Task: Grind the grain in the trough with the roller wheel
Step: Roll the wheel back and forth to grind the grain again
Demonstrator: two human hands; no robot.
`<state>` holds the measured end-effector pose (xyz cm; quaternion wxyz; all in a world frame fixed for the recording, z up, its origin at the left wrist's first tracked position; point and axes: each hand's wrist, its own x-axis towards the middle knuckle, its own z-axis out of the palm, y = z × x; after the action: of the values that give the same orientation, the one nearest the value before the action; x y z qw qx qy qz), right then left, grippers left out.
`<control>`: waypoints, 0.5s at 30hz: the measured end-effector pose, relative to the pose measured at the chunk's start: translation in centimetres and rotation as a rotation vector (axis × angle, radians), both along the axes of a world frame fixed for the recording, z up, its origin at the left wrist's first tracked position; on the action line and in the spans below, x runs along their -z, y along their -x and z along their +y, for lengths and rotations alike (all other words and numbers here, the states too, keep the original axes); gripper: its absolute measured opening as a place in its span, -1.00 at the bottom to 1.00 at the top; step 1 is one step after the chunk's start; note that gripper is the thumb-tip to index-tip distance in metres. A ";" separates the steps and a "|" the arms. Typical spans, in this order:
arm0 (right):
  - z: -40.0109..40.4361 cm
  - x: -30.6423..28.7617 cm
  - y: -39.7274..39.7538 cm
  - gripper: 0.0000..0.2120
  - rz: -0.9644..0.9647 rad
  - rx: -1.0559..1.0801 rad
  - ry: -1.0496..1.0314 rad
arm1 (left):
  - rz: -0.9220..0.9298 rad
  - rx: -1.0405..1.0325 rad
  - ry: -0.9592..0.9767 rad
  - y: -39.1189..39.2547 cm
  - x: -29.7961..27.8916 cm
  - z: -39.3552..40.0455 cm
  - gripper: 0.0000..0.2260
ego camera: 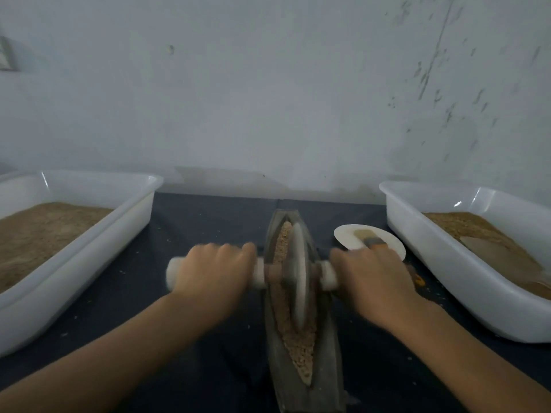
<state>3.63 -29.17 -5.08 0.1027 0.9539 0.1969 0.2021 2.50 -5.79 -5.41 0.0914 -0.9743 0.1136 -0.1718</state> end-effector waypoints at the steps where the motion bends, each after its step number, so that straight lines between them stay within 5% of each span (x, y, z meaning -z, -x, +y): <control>1: -0.2 -0.4 2.1 -0.59 -0.024 -0.058 0.001 | -0.027 0.053 -0.020 2.1 -0.3 0.2 -0.64; 3: -0.4 -1.9 5.1 -0.46 0.016 -0.088 0.010 | -0.099 0.203 -0.044 5.1 -1.2 0.7 -0.50; 6: -0.7 -1.2 6.1 -0.58 0.221 0.020 0.038 | -0.021 0.181 -0.077 6.2 -1.7 0.7 -0.47; 15: 0.7 0.5 -6.2 -0.82 -0.127 0.099 -0.002 | -0.092 -0.048 0.012 -6.7 -0.2 -0.5 -0.85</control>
<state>9.82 -28.47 -5.63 0.1240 0.9477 0.1425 0.2573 9.21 -6.25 -5.23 0.0946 -0.9683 0.0849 -0.2149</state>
